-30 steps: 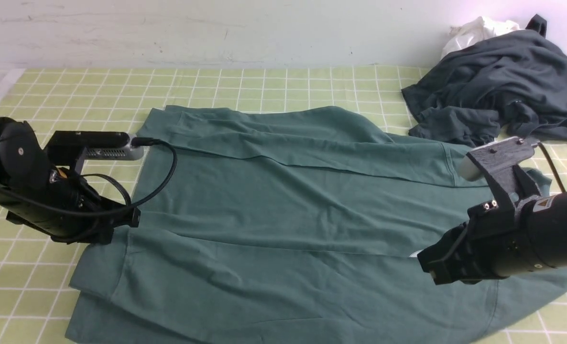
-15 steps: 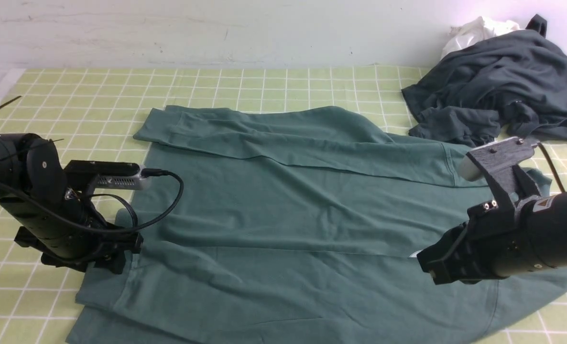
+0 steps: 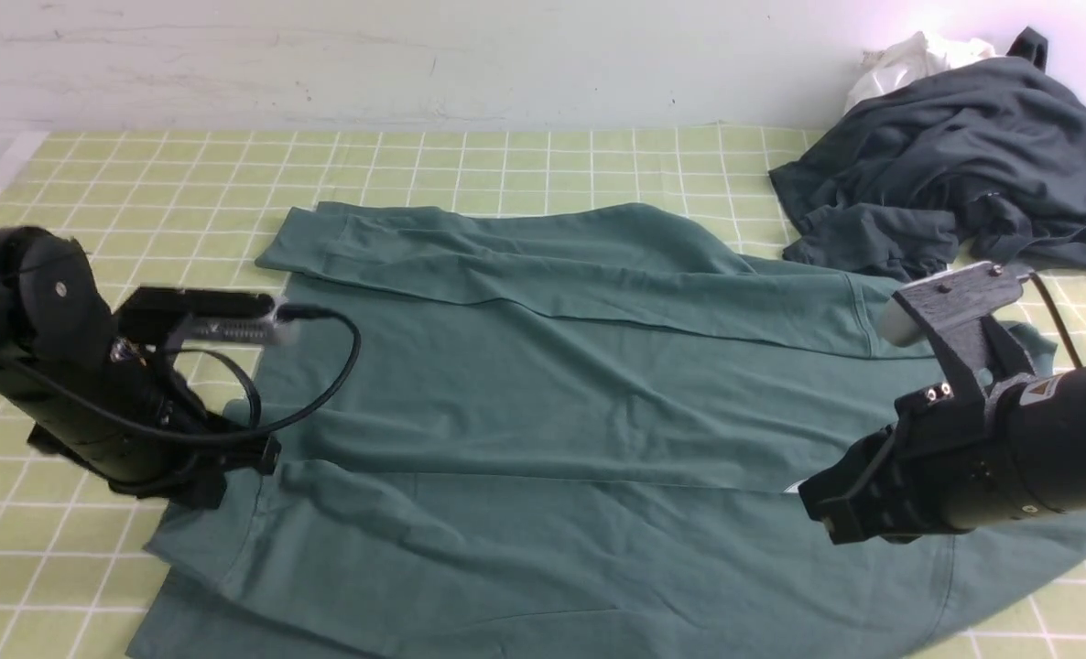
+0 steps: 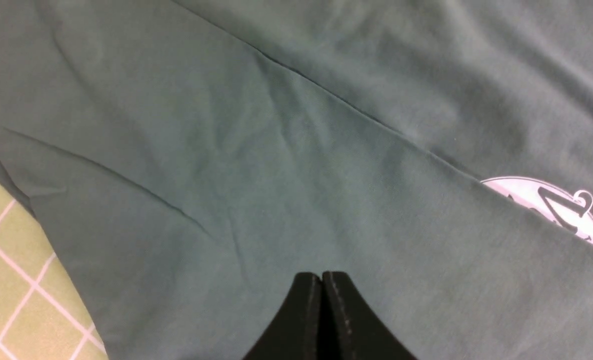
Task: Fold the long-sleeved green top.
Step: Use the left arm to clamp the cuff closest to it, then use the left arm to drag and place the cuff at the centered position on the left edge of the fabric, then use the left arm to clamp the cuff farthest from it
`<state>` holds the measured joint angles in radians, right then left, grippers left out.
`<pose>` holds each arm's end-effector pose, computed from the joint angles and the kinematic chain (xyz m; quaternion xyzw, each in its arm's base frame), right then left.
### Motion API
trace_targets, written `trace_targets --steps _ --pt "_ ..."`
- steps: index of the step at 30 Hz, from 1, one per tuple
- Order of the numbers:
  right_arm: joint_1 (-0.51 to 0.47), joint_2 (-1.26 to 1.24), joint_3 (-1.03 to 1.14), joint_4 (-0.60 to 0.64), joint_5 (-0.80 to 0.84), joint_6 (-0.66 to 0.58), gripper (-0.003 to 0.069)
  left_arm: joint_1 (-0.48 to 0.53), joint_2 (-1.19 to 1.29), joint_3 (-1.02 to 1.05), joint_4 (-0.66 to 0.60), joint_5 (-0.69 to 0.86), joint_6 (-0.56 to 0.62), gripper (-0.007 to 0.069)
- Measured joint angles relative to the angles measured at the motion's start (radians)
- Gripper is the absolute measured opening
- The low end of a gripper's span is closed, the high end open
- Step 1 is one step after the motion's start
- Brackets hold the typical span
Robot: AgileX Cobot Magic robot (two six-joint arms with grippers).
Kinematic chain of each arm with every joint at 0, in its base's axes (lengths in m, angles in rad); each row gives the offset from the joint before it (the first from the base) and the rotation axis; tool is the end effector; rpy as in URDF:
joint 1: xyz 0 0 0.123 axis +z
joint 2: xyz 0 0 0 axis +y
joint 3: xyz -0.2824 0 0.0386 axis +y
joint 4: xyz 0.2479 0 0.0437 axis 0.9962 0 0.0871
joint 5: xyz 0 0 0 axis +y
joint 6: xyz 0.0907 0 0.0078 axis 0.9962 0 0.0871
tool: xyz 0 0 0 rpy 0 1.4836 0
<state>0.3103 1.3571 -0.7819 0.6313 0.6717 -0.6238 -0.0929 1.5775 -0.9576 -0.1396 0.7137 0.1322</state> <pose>0.2288 0.1085 0.2351 -0.2418 0.9203 0.2055 0.2289 0.2948 -0.0358 0.2109 0.0662 0.9833 -0.0504 0.1621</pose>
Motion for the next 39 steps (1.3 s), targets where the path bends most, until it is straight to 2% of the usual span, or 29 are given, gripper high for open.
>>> trace_targets --steps 6,10,15,21,23,27,28,32,35,39 --pt "0.0 0.0 0.0 0.0 -0.013 -0.036 -0.001 -0.074 -0.149 -0.13 -0.005 -0.057 0.137 -0.0001" --pt "0.0 0.0 0.0 0.0 -0.015 -0.049 -0.001 -0.079 -0.144 -0.25 -0.006 -0.134 0.161 -0.0001" --pt "0.0 0.0 0.0 0.0 -0.015 -0.051 -0.001 -0.073 -0.042 -0.384 -0.005 -0.171 0.166 -0.0001" --pt "0.0 0.0 0.0 0.0 -0.015 -0.051 -0.001 -0.052 0.213 -0.492 -0.004 -0.142 0.169 0.0012" --pt "0.0 0.0 0.0 0.0 -0.015 -0.051 -0.001 -0.03 0.299 -0.543 -0.002 -0.099 0.158 0.0048" --pt "0.0 0.0 0.0 0.0 -0.015 -0.056 -0.001 0.022 0.437 -0.68 0.002 -0.032 0.123 0.0169" --pt "0.0 0.0 0.0 0.0 -0.017 -0.064 -0.001 0.043 0.482 -0.742 0.002 -0.026 0.116 0.024" --pt "0.0 0.011 -0.001 0.0 -0.033 -0.078 -0.001 0.091 0.62 -0.93 -0.036 -0.026 0.104 0.0387" --pt "0.0 0.041 -0.001 0.001 -0.038 -0.079 -0.001 0.107 0.733 -1.05 -0.056 -0.026 0.1 0.0432" --pt "0.0 0.093 -0.001 0.002 -0.042 -0.079 -0.001 0.122 0.878 -1.186 -0.054 -0.026 0.042 0.0444"
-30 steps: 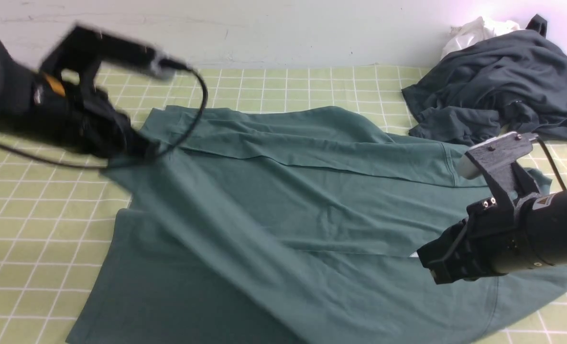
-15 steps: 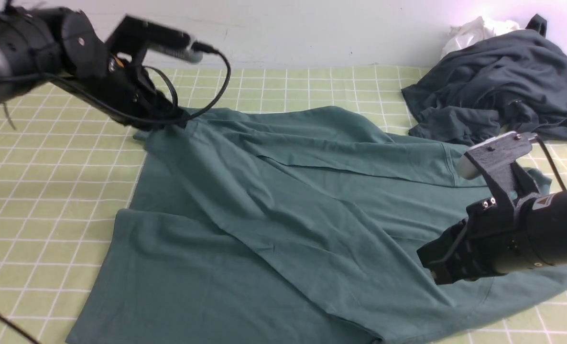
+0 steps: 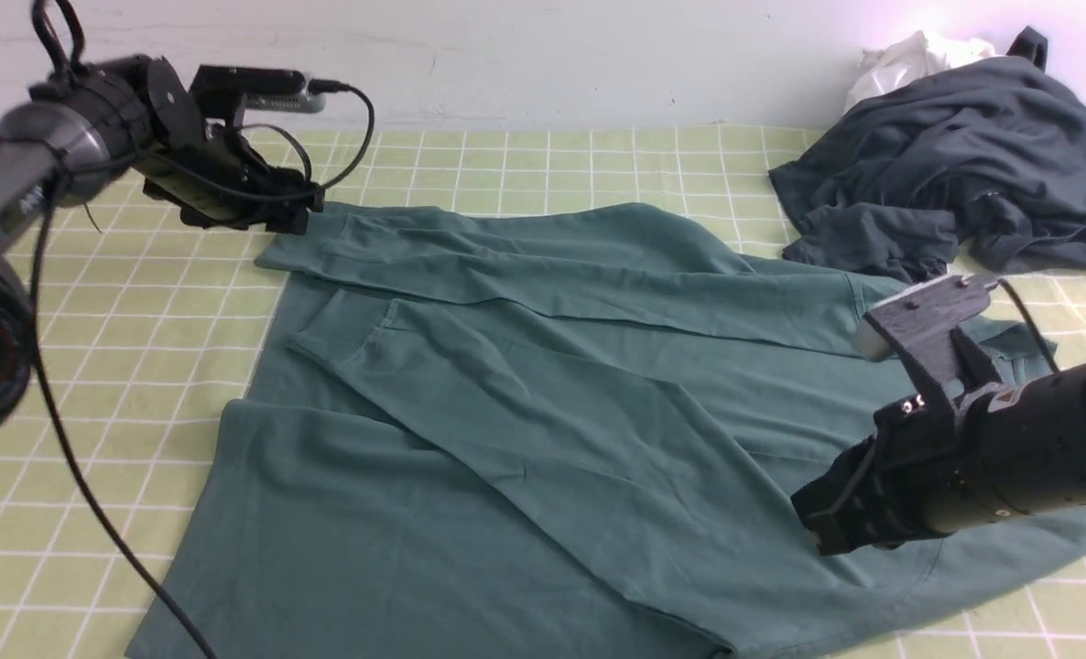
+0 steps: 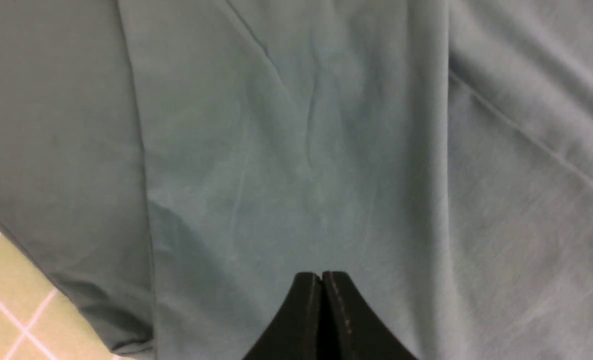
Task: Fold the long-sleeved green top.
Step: Use the left arm to clamp the cuff farthest from it, then use the left arm to drag and drop the cuff onto the cuff closest to the left arm
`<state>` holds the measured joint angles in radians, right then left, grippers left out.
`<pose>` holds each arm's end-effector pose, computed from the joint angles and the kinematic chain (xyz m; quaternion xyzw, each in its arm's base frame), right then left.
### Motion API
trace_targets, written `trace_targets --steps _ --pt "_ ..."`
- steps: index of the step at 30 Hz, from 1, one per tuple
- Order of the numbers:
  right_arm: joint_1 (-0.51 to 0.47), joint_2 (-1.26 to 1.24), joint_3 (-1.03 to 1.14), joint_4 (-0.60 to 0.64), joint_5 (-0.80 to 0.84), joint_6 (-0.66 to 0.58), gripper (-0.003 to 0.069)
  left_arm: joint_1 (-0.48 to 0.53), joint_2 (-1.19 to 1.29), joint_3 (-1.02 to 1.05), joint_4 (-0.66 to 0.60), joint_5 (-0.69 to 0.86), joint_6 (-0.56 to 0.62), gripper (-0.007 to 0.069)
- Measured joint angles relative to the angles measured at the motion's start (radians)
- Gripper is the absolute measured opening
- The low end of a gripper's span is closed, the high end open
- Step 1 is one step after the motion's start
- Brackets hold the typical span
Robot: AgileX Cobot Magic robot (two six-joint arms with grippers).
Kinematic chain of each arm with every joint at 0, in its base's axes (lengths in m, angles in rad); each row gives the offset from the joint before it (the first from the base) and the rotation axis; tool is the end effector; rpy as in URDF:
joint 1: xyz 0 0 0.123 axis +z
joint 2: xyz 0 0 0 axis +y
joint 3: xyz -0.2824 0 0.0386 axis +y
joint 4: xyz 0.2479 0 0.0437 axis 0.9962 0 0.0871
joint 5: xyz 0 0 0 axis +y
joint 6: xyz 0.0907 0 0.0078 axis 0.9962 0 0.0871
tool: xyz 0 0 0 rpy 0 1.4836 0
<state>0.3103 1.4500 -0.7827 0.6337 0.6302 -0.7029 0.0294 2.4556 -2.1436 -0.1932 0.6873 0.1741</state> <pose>0.2415 0.1108 0.2124 -0.2658 0.9216 0.1882 0.2111 0.5483 0.0050 0.1665 0.0175 0.9430 -0.0489 0.3286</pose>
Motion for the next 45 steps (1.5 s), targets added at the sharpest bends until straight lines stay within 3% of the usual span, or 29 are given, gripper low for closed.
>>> trace_targets --steps 5,10,11,15,20,23,30,35,41,45 --pt "0.0 0.018 0.0 0.002 -0.004 -0.001 -0.001 0.007 0.083 -0.093 0.004 0.028 -0.076 0.0418" --pt "0.0 0.018 0.0 0.002 -0.004 -0.002 -0.001 0.007 0.092 -0.133 0.004 0.113 -0.088 0.0174" --pt "0.0 0.018 0.0 0.002 -0.004 -0.002 -0.001 0.006 0.092 -0.157 0.004 0.163 -0.077 0.0083" --pt "0.0 0.018 0.0 0.002 0.003 -0.002 -0.001 -0.003 0.064 -0.265 0.006 0.319 -0.054 0.0006" --pt "0.0 0.001 -0.001 0.001 0.033 -0.003 -0.001 -0.024 -0.054 -0.363 0.005 0.516 -0.036 0.0005" --pt "0.0 -0.02 -0.001 -0.002 0.055 -0.003 -0.001 -0.047 -0.19 -0.257 0.006 0.534 -0.025 0.0005" --pt "0.0 -0.099 -0.001 -0.004 0.102 -0.003 -0.001 -0.122 -0.493 0.3 0.043 0.542 -0.017 0.0005" --pt "0.0 -0.144 -0.001 -0.002 0.102 -0.005 -0.001 -0.151 -0.572 0.633 0.112 0.514 -0.021 0.0011" --pt "0.0 -0.164 -0.001 0.002 0.103 -0.006 -0.001 -0.151 -0.574 0.702 0.15 0.435 -0.022 0.0084" --pt "0.0 -0.167 -0.001 0.003 0.108 -0.006 -0.001 -0.151 -0.593 0.702 0.193 0.428 -0.022 0.0216"
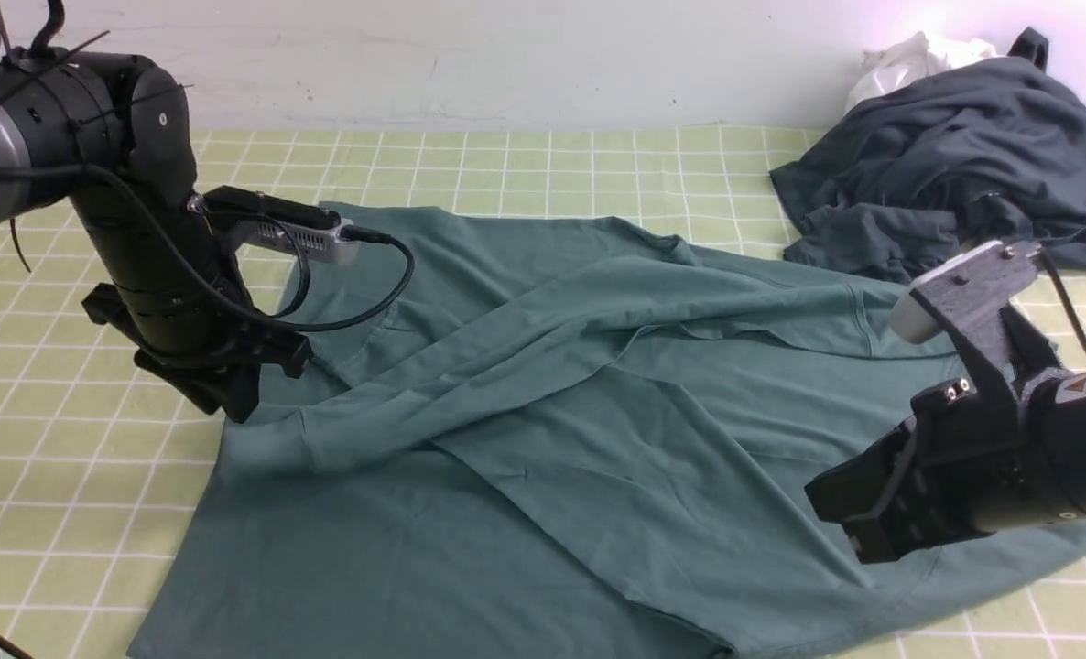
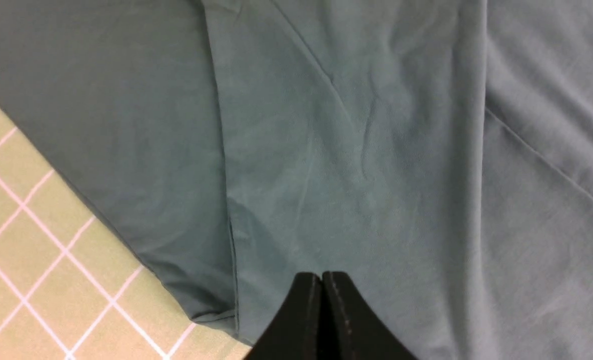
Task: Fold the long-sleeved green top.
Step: Use the left arm to drag and drop the cuff onto the cuff closest to the left arm
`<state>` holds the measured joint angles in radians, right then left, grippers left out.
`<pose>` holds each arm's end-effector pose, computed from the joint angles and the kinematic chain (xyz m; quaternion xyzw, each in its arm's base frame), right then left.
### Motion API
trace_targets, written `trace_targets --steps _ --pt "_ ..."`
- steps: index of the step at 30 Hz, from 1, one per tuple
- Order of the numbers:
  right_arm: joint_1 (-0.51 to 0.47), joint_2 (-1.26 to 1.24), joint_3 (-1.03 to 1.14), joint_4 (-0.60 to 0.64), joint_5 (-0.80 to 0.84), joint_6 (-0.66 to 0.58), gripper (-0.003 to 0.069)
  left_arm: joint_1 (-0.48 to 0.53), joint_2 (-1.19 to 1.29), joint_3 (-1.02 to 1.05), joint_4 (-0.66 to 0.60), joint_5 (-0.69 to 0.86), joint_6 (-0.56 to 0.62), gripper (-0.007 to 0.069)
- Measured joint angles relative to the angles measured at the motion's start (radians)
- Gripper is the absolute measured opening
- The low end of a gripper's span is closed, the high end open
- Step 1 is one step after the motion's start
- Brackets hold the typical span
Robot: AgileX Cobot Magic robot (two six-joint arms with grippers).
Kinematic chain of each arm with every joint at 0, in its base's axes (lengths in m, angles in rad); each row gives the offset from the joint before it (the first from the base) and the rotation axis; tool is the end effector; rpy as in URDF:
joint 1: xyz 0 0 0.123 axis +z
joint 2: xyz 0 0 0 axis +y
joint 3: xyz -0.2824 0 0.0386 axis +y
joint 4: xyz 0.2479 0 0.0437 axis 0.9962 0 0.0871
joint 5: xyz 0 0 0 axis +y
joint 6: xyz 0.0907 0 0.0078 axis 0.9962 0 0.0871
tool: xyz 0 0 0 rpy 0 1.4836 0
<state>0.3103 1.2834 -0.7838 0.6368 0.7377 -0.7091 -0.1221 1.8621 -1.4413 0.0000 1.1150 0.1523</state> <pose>0.2149 0.1072 0.2522 -0.2938 0.8998 0.2100 0.2447 0.3704 -0.0455 0.2307 0.1365 0.9888 0.0009 0.0611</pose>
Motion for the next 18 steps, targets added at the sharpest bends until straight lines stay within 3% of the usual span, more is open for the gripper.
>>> trace_targets --steps 6,11,18 --pt "0.0 -0.001 0.0 0.011 0.014 0.0 -0.001 0.0 -0.05 0.003 -0.01 0.052 -0.017 0.0366" --pt "0.0 -0.002 0.0 0.013 0.042 0.0 -0.001 0.0 -0.068 0.066 -0.077 0.07 -0.048 0.0388" --pt "-0.025 -0.002 0.0 -0.028 -0.006 0.05 -0.001 0.0 -0.059 0.25 -0.123 -0.097 -0.089 0.0388"
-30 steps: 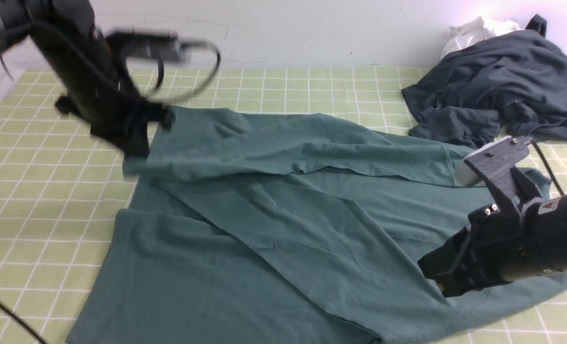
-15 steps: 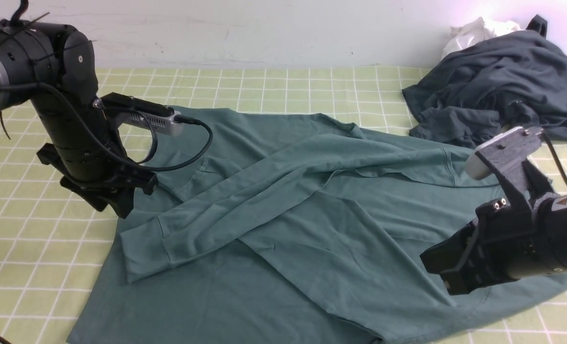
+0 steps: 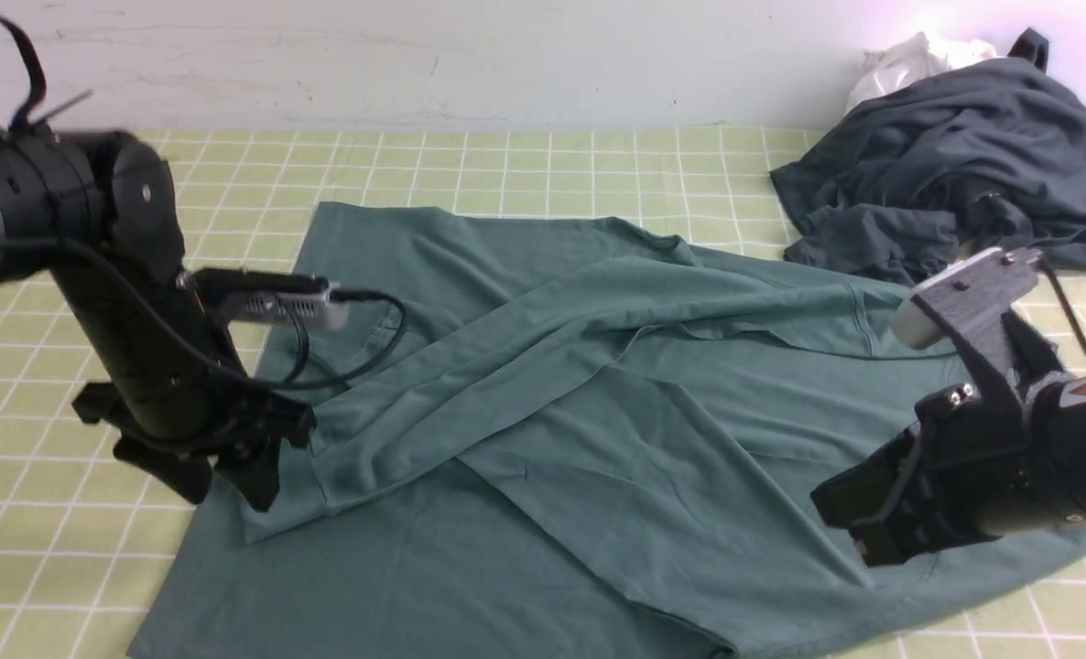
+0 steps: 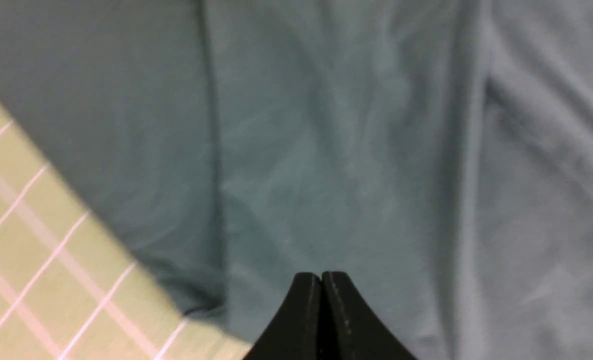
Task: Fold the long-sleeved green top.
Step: Use the left arm to drag and drop the cuff onto the cuff closest to the left arm
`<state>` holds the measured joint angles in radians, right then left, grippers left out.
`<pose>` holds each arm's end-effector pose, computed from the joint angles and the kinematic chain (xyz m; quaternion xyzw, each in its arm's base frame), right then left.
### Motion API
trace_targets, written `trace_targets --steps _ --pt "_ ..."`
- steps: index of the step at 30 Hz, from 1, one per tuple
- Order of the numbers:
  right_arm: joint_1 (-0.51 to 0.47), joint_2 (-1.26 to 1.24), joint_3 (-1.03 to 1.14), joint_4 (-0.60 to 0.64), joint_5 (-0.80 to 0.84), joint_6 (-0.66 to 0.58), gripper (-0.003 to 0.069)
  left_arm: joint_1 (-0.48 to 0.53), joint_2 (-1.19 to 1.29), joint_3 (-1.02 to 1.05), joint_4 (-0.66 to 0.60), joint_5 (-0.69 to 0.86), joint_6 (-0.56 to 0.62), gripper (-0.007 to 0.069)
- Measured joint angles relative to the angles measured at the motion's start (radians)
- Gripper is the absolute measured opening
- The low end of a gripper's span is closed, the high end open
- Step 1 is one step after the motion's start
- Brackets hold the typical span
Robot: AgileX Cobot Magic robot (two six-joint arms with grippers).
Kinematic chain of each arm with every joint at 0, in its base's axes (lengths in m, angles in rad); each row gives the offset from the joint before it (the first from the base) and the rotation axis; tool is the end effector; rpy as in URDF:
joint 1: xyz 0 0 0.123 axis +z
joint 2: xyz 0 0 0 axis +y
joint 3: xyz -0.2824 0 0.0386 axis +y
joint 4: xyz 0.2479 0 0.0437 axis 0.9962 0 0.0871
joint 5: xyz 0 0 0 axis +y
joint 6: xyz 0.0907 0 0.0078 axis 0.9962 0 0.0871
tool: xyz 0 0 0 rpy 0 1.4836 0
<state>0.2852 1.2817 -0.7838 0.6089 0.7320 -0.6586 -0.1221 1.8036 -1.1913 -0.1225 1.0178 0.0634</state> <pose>0.2178 0.1002 0.2519 -0.2676 0.9101 0.2013 0.2443 0.3298 -0.0500 0.1917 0.0611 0.9966 -0.0529 0.0124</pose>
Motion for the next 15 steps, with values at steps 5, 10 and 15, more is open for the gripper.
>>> trace_targets --steps 5,10,15 --pt "-0.094 0.0 0.0 -0.015 -0.046 0.072 -0.001 0.0 0.029 0.054 -0.065 -0.117 -0.002 0.0388" --pt "-0.138 0.0 0.0 0.004 -0.049 0.082 -0.001 0.0 0.072 0.054 -0.086 -0.172 -0.005 0.0363" --pt "-0.139 0.0 0.0 0.027 -0.045 0.084 -0.001 0.001 0.073 0.052 -0.062 -0.176 0.046 0.0141"
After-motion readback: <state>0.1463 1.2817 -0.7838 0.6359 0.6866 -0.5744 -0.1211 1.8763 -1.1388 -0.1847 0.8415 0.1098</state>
